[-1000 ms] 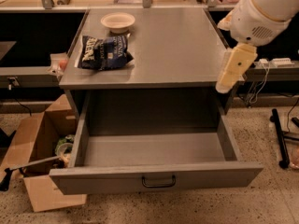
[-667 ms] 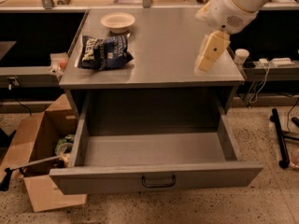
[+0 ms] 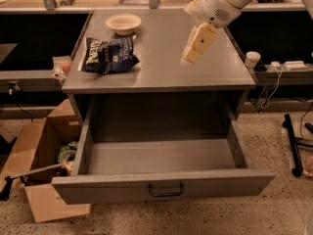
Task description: Place blue chip bag into top drawer
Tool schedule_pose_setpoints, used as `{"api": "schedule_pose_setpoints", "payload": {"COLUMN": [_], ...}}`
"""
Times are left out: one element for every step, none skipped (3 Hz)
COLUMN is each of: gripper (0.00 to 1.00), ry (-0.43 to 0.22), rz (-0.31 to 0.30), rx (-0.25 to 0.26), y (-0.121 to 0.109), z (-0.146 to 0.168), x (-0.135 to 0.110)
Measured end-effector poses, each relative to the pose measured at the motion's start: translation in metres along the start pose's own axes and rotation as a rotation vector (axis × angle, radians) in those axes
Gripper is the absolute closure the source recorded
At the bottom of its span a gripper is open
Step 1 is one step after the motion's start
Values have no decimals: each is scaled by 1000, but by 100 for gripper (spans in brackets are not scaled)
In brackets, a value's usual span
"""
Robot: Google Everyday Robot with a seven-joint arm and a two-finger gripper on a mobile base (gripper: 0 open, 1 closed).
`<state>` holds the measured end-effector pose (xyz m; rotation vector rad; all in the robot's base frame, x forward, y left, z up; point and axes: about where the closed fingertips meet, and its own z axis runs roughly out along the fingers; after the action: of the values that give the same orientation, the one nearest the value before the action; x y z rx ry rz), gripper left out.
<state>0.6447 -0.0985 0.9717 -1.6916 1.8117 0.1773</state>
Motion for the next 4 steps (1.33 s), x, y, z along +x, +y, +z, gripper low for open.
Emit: {"api": "schedule_pose_setpoints", "payload": {"gripper": [0, 0, 0, 0], "ry": [-29, -84, -136, -183], "rz": [34, 71, 87, 78], "rx": [31, 53, 56, 49], "y": [-15, -31, -42, -51], "z": [29, 69, 99, 123], "x": [-7, -21, -34, -49]}}
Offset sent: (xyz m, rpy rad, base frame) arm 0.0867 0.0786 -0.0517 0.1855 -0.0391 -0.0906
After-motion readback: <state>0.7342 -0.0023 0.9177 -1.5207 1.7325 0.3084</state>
